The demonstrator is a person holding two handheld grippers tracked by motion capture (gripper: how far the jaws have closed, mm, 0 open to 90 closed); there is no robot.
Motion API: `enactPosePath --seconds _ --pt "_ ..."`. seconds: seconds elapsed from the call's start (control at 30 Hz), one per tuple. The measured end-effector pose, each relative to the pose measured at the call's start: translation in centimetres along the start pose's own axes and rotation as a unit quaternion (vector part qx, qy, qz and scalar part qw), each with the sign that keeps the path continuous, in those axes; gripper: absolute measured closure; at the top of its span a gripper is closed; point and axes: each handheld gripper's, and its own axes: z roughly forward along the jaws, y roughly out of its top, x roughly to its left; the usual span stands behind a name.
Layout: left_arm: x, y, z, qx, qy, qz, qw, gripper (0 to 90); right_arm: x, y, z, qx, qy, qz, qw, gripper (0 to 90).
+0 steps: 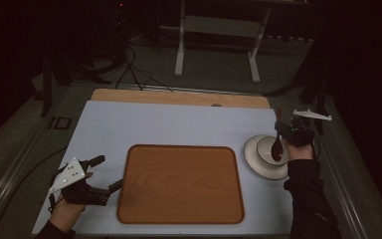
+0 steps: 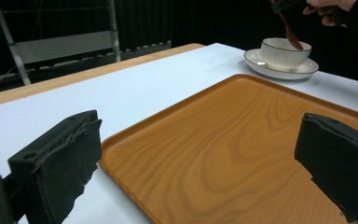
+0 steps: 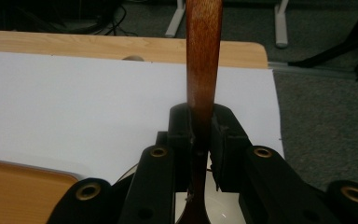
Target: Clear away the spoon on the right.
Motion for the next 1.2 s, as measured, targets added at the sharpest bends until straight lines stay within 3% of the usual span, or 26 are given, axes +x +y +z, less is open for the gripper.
enactPosePath --seconds 0.6,0.83,1.2 --pt "0.0 0.1 0.0 -0.002 0.0 -0.001 1.0 1.6 2.8 1.3 -3.5 -0.036 0.0 -0.009 0.9993 79.6" --pt "0.0 0.1 -0.1 -0.002 0.0 0.0 1.0 1.6 4.9 1.5 -5.1 -0.053 0.022 -0.018 0.9982 79.6" --pt "0.0 0.1 -0.1 -0.005 -0.001 0.0 1.0 1.6 7.6 1.6 -6.7 -0.071 0.038 -0.024 0.9965 79.6"
